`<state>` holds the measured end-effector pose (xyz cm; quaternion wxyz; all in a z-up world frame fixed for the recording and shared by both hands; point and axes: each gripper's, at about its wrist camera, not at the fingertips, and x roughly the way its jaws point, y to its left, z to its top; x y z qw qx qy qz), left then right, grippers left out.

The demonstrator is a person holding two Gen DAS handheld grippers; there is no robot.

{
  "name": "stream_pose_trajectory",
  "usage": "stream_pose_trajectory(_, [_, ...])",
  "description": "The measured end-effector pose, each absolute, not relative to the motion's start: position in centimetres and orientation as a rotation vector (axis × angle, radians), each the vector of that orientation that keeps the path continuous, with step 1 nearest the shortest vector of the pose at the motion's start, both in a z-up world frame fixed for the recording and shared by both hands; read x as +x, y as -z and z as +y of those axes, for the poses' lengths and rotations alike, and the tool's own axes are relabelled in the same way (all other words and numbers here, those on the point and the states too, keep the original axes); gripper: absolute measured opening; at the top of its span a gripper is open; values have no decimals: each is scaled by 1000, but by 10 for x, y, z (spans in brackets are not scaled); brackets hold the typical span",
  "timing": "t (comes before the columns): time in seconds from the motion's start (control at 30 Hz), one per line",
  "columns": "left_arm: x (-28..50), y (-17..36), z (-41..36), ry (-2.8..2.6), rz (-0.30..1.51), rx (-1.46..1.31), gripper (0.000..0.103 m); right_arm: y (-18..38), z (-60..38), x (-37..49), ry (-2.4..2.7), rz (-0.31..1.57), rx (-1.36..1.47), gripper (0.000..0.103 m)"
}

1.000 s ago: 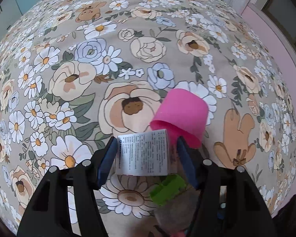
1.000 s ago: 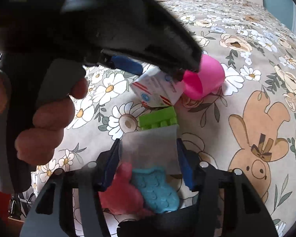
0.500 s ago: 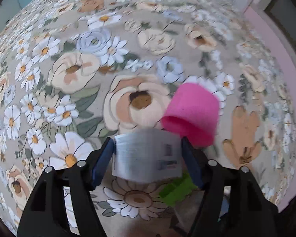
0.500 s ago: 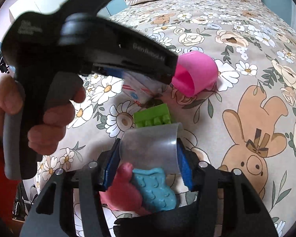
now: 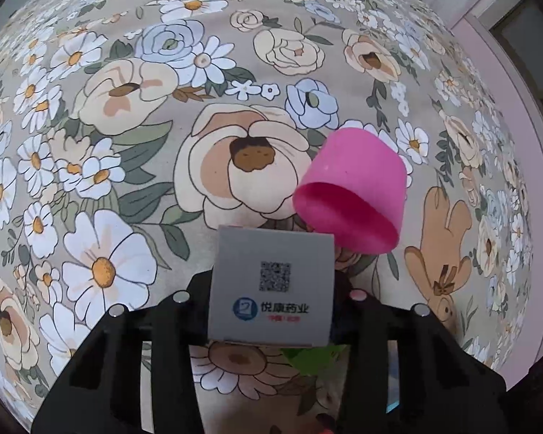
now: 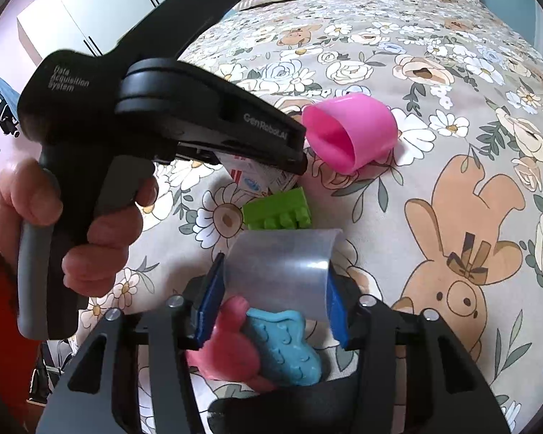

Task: Collect trash
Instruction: 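Grasp the white medicine box with the left tool while the right tool grasps the clear plastic cup, then lift the medicine box with the left tool while the right tool lifts the clear cup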

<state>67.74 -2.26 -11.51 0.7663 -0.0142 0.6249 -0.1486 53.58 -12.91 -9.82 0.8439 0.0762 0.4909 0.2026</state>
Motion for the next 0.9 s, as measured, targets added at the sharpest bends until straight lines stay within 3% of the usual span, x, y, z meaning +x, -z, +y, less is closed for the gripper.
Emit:
stream_pose_trajectory(0.07, [676, 112, -21, 313, 1352, -26, 44, 94, -129, 533, -439, 1033, 164, 36])
stream_pose_trajectory(0.13, [674, 107, -20, 307, 1349, -18, 44, 89, -127, 532, -441, 1031, 143, 12])
stream_pose_trajectory(0.2, [670, 100, -18, 303, 1341, -13, 44, 88, -125, 531, -449, 1041, 132, 7])
stream_pose_trajectory(0.9, [644, 88, -11, 284, 1296, -3, 44, 85, -133, 522, -443, 979, 150, 4])
